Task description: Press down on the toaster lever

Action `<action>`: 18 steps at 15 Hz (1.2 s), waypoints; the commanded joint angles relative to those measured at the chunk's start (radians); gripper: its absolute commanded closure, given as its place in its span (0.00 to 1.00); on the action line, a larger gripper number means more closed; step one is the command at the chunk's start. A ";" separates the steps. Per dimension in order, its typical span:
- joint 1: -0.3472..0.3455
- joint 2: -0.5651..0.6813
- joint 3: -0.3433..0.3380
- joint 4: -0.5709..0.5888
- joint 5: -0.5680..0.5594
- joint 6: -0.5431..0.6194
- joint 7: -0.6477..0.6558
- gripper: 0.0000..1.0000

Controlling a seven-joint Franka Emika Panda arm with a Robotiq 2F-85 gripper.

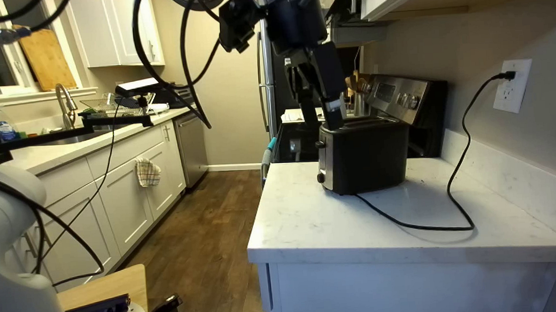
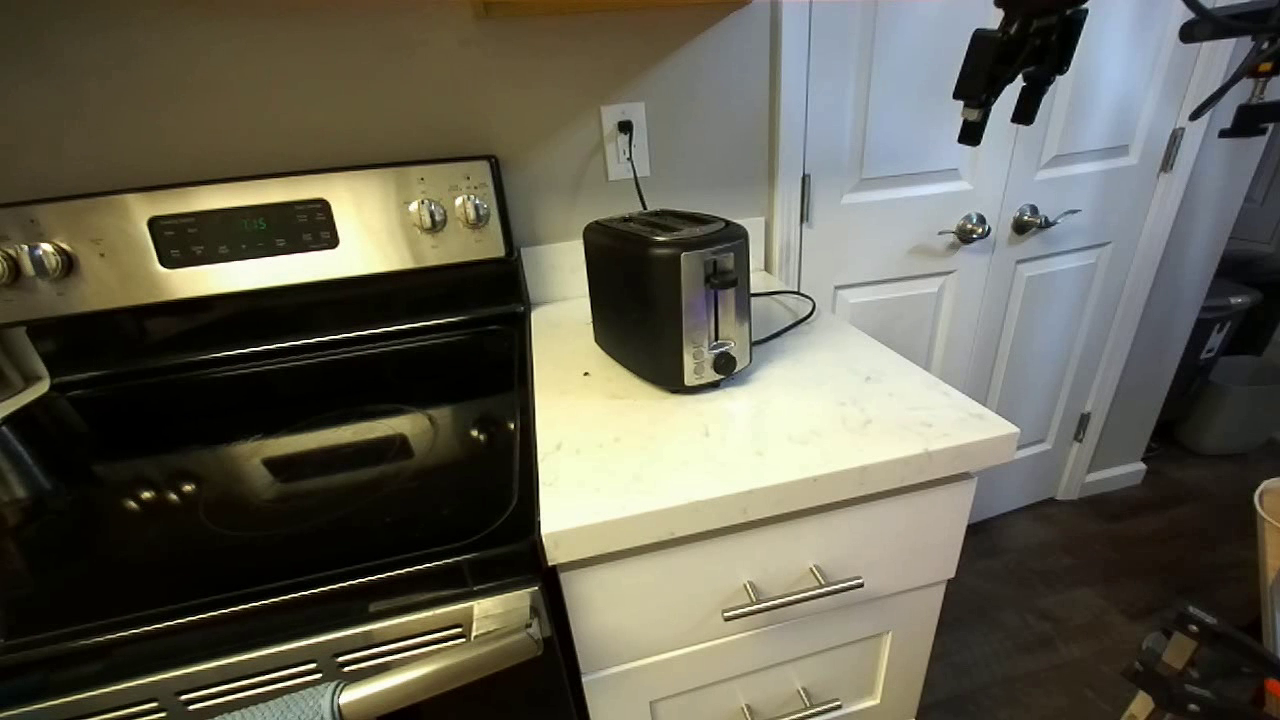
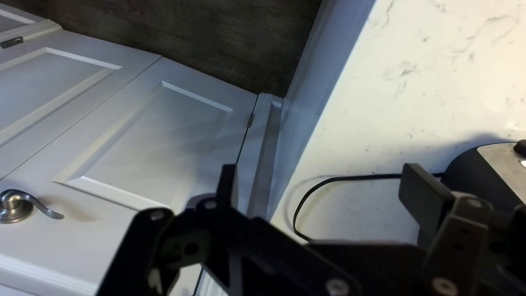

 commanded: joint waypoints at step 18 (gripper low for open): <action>0.095 0.081 0.001 0.041 0.088 0.136 0.009 0.00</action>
